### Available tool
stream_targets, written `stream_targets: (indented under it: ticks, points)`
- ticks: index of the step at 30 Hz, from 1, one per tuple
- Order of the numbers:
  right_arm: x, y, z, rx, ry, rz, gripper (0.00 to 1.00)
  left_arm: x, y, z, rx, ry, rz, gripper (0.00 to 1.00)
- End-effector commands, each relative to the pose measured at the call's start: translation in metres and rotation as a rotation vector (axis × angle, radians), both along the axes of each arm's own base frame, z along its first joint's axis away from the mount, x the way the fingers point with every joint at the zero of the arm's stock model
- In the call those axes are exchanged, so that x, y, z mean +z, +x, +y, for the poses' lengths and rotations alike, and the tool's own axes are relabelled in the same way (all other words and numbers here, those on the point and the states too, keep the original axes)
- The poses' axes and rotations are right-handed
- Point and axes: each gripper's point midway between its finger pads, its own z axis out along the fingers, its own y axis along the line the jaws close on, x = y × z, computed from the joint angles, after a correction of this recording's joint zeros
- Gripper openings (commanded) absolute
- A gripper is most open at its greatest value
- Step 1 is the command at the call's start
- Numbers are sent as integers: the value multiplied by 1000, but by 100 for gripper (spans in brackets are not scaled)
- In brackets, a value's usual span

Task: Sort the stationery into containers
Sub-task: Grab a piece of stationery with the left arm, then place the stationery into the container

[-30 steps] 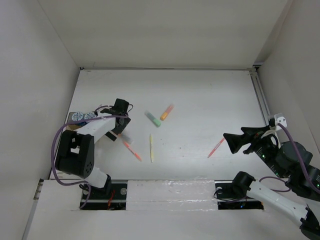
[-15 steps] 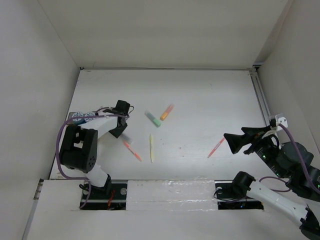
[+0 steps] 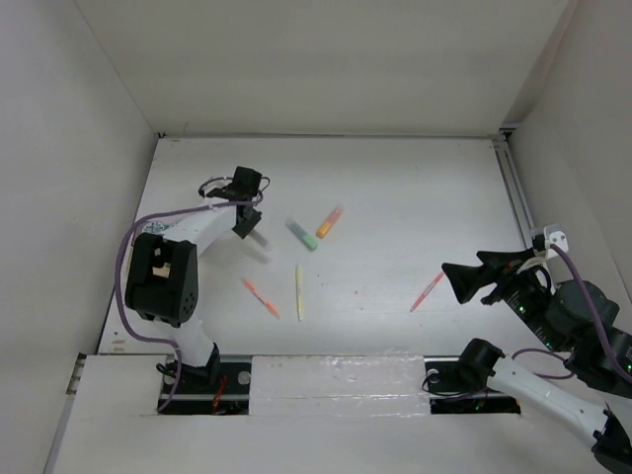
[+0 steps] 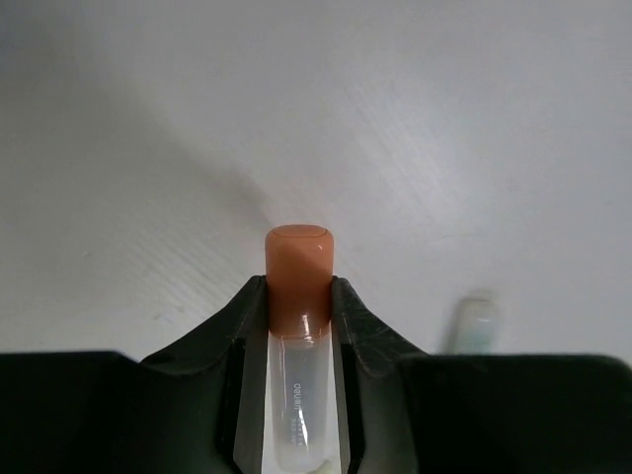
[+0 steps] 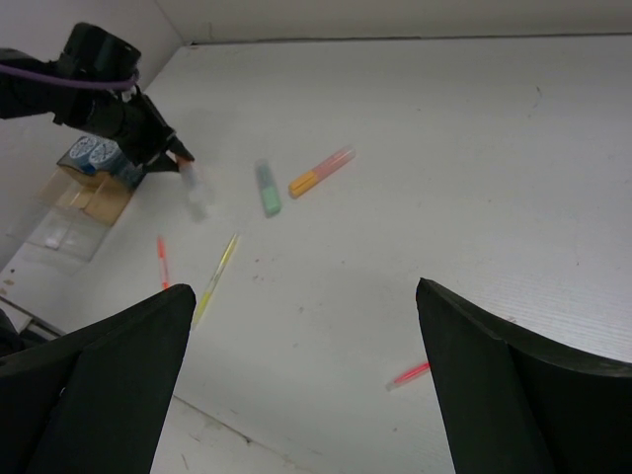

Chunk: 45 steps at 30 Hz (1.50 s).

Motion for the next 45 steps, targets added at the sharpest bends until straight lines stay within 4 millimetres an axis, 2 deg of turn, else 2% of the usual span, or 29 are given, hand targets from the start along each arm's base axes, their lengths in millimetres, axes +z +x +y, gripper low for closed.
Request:
stream_targets:
  ticks: [1,4,5,6,8,9,10,11,12,13,15,16,18,19,22,23,27,28,29,30,35,45]
  points:
    - [10,0,-1,-5,27,-27,100,69,37,-2,-17,0,-145,0]
    - [10,1,-2,-14,26,-27,100,97,46,9,-38,31,-172,0]
    - [10,1,-2,-14,26,-27,100,122,55,16,-21,27,-219,0]
    - [10,1,-2,-14,26,-27,100,126,51,21,-23,55,-201,0]
    - [10,1,-2,-14,26,-27,100,144,49,38,5,62,-222,0]
    - [10,1,-2,-14,26,-27,100,155,48,61,47,53,-244,0]
    - [10,1,-2,-14,26,-27,100,148,41,66,16,24,-221,0]
    - [10,1,-2,-14,26,-27,100,157,43,76,18,6,-250,0]
    - [10,1,-2,-14,26,-27,100,147,34,89,30,-8,-230,0]
    - [10,1,-2,-14,26,-27,100,154,25,118,83,-22,-247,0]
    - [10,0,-1,-5,27,-27,100,149,6,145,116,4,-227,0]
    - [10,0,0,6,19,-30,100,156,-6,167,167,23,-245,0]
    - [10,-1,2,19,20,-29,100,148,-22,178,167,27,-223,0]
    - [9,0,4,19,13,-23,100,150,-32,194,206,42,-225,0]
    - [11,0,4,20,12,-33,100,133,-50,218,254,53,-179,0]
    - [12,-1,2,19,20,-40,100,129,-59,235,290,53,-173,0]
    - [10,-2,1,19,20,-40,100,103,-71,244,339,5,-144,0]
    - [10,-2,1,19,20,-40,100,105,-70,244,351,4,-164,0]
    - [10,-3,3,29,21,-39,100,96,-74,241,366,-11,-155,0]
    - [10,-3,3,29,21,-39,100,99,-74,242,386,-3,-183,0]
    - [9,-1,4,29,14,-33,100,87,-82,248,476,8,-166,0]
    - [9,-1,4,29,14,-33,100,61,-84,246,505,-28,-105,0]
